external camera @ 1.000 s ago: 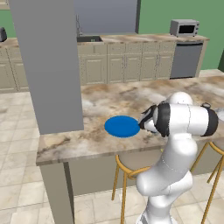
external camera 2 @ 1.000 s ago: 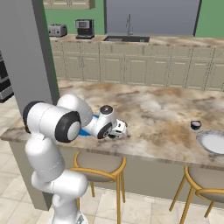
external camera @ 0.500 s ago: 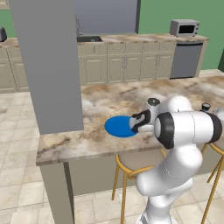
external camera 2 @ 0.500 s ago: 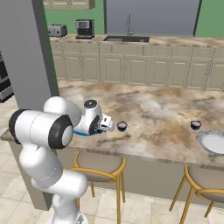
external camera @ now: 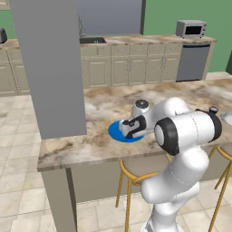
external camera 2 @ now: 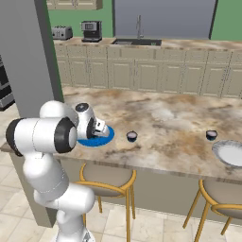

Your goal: Place two yogurt containers on each plate.

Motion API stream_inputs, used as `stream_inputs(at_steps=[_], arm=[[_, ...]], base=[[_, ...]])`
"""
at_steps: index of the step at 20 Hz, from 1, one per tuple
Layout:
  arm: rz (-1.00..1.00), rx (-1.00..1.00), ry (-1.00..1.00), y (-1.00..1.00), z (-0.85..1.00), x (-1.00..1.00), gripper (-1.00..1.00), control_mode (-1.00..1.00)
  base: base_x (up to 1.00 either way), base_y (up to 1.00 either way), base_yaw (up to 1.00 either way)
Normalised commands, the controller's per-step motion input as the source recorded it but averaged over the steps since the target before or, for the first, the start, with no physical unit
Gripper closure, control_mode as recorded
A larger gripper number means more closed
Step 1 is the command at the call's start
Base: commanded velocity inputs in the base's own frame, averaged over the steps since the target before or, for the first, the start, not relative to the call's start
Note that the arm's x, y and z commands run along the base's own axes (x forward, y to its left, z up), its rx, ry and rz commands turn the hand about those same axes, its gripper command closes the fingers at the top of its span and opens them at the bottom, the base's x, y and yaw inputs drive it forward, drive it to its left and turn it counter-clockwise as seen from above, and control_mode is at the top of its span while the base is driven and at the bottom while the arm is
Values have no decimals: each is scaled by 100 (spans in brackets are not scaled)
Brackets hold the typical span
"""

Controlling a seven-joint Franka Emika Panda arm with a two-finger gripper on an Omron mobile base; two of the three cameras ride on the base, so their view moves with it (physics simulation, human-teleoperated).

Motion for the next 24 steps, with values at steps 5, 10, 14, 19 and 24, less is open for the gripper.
stream_inputs(at_steps=[5, 10, 14, 19, 24], arm=[[0, 2, -1, 55, 0, 31, 100, -100], [0, 6, 0, 22, -5, 16, 100, -100], [0, 5, 0, 0, -16, 6, 100, -100], [0, 4, 0, 1, -16, 13, 100, -100], [0, 4, 0, 1, -1, 9, 100, -100]], base=[[0, 0, 0], [0, 0, 0], [0, 0, 0], [0, 0, 0], [0, 0, 0]])
